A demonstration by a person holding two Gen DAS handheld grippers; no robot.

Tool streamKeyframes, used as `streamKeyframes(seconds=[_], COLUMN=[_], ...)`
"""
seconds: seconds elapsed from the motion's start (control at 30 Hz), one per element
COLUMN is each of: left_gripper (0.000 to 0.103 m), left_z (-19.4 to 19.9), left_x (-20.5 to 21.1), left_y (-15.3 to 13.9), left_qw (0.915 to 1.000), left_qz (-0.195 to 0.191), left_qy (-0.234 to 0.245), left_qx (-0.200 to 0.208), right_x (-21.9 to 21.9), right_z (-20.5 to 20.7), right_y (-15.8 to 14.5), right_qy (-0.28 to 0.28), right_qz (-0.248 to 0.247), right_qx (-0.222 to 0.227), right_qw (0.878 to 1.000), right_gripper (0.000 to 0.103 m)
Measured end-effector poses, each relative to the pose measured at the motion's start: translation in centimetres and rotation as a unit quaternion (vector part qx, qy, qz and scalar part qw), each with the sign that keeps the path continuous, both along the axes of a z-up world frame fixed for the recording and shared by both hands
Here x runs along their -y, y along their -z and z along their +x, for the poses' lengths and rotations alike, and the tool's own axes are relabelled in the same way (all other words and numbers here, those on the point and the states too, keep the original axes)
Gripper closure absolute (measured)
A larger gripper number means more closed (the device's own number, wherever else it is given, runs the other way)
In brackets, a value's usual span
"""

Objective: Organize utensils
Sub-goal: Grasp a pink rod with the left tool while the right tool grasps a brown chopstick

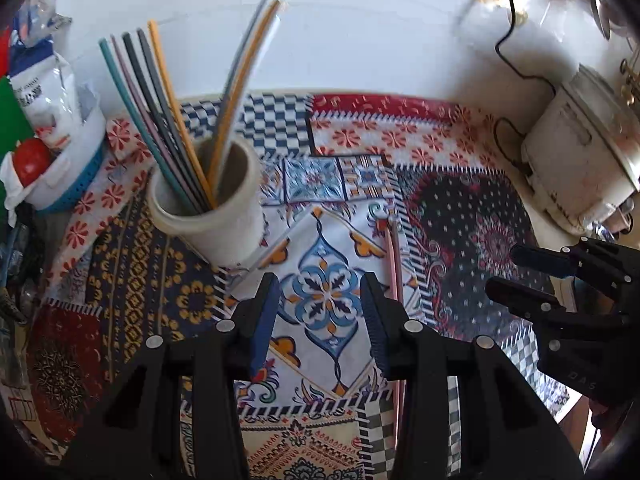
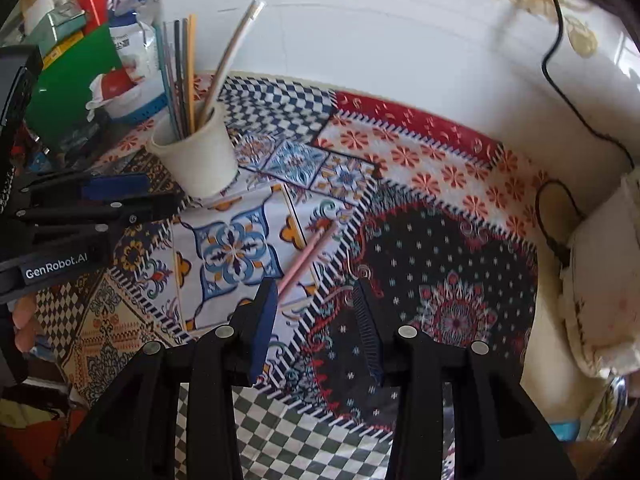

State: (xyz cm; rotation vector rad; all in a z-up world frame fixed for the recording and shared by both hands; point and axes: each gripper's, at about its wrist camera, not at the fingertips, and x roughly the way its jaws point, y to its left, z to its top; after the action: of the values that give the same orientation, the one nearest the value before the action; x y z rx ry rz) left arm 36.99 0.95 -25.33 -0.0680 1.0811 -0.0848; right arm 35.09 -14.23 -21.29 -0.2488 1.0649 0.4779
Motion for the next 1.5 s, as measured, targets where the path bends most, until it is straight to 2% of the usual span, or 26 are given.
streamKeyframes(seconds=[0.17, 0.27, 0.33, 0.57, 0.67, 0.77, 0.87, 0.9, 0.97, 1.23, 1.33, 1.5], left_gripper=[0.062, 0.075, 0.090, 0.093, 0.093, 0.094, 0.096, 0.102, 0.102, 0.102, 0.102, 0.102], left_z=[-0.4, -0.5, -0.4, 0.6, 0.9, 1.2, 1.3, 1.2, 0.8, -1.7, -2.7, -3.8], left_x=[2.5, 3.8, 4.5, 5.0, 5.5, 5.6, 5.1, 4.9, 4.5, -1.3, -3.1, -4.2], left_y=[4.2, 5.8, 6.7, 7.9, 8.2, 8.1, 8.2, 8.2, 8.0, 7.9, 7.9, 7.8], left_qw=[0.9978, 0.9962, 0.9947, 0.9918, 0.9912, 0.9929, 0.9929, 0.9933, 0.9944, 0.9943, 0.9933, 0.9927], left_qz=[-0.015, -0.017, -0.023, -0.062, -0.053, -0.041, -0.049, -0.045, -0.027, -0.017, -0.015, -0.018], left_qy=[0.030, 0.043, 0.050, 0.045, 0.053, 0.052, 0.043, 0.042, 0.037, -0.023, -0.040, -0.045], left_qx=[-0.058, -0.074, -0.086, -0.103, -0.109, -0.098, -0.099, -0.098, -0.095, -0.102, -0.107, -0.111], right_x=[2.5, 3.5, 3.9, 4.7, 4.8, 4.7, 4.4, 4.2, 3.5, -1.2, -3.0, -4.3], right_z=[-1.6, -2.4, -2.8, -3.9, -4.1, -4.1, -4.0, -3.8, -3.6, -3.0, -3.2, -4.1], right_y=[2.4, 3.4, 3.7, 4.5, 4.5, 4.6, 4.8, 5.0, 5.3, 6.5, 7.3, 8.6], right_qy=[0.036, 0.050, 0.057, 0.063, 0.062, 0.059, 0.053, 0.050, 0.036, -0.021, -0.035, -0.051], right_qz=[0.008, 0.007, 0.005, 0.005, 0.004, 0.004, 0.003, 0.004, 0.011, 0.036, 0.025, -0.023], right_qx=[-0.043, -0.061, -0.069, -0.081, -0.083, -0.082, -0.085, -0.087, -0.097, -0.110, -0.106, -0.087], right_qw=[0.998, 0.997, 0.996, 0.995, 0.995, 0.995, 0.995, 0.995, 0.995, 0.993, 0.993, 0.995], right_gripper=[0.067, 0.067, 0.067, 0.067, 0.067, 0.067, 0.067, 0.067, 0.067, 0.067, 0.067, 0.069])
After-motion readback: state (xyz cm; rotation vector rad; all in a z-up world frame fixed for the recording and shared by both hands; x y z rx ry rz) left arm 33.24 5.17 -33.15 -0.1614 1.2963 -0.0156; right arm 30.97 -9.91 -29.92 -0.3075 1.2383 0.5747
